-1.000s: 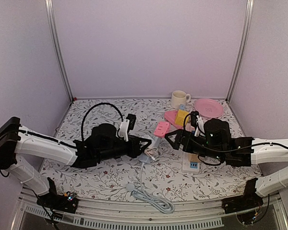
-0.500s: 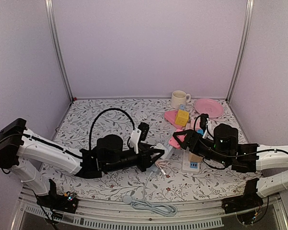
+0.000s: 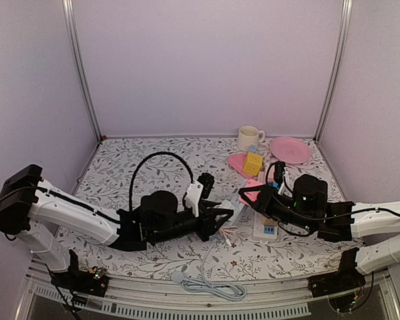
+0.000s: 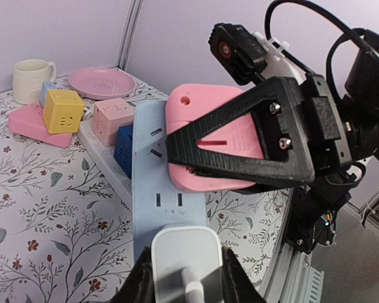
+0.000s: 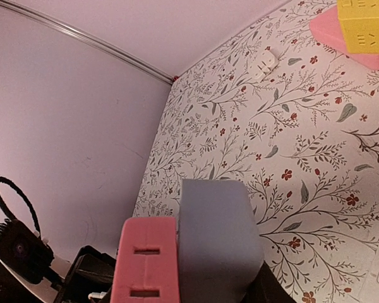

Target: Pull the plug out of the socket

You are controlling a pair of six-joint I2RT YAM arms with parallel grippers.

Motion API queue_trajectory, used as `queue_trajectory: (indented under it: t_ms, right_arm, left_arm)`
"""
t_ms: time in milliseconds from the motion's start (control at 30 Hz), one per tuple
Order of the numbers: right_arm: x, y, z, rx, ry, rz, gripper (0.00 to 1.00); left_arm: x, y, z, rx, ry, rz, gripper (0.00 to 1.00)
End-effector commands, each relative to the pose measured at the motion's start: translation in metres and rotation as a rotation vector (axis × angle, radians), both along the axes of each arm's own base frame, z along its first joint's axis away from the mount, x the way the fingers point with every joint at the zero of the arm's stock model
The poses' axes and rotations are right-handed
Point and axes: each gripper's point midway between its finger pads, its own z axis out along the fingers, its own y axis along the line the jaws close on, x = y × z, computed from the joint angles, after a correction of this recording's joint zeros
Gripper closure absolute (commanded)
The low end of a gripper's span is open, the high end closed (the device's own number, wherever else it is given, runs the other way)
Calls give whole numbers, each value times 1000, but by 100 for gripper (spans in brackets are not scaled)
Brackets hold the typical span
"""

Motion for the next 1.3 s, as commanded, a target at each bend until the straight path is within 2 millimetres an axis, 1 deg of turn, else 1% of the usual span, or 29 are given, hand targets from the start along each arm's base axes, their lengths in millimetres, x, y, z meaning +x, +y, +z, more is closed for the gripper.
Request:
queue_trajectory:
  t_ms: [0, 100, 200, 367, 500, 700, 800, 900, 1033, 1167, 1267]
  right_arm:
    - [2, -9, -3, -21, -18, -34, 75]
    - [3, -9, -4, -56, -21, -41, 88]
    - [5, -11, -4, -102, -37, -55, 96]
    - [9, -21, -9, -236, -57, -112, 97]
    - [15, -37, -15, -330, -66, -178, 98]
    - [17, -56, -21, -395, -81, -236, 98]
    - [18, -59, -22, -409, -84, -249, 98]
    - [20, -58, -18, -414, -94, -256, 97]
    - [27, -52, -12, -439, -114, -266, 98]
    - [36, -39, -3, -471, -139, -269, 97]
    - [43, -27, 7, -499, -171, -259, 98]
  left_arm:
    - [-10, -11, 32, -103, -33, -26, 100]
    - [-10, -11, 31, -100, -32, -22, 100]
    - [-10, -11, 31, -100, -33, -20, 100]
    - [-10, -8, 34, -108, -35, -12, 100]
    - [-12, -1, 41, -127, -39, -14, 100]
    - [-17, 22, 58, -164, -59, -4, 100]
    - [-15, 34, 61, -164, -71, 19, 100]
    - [-15, 44, 60, -163, -73, 34, 100]
    - [-16, 54, 56, -155, -66, 23, 100]
    - [-10, 57, 49, -112, -31, 17, 100]
    - [0, 63, 45, -91, 6, 30, 100]
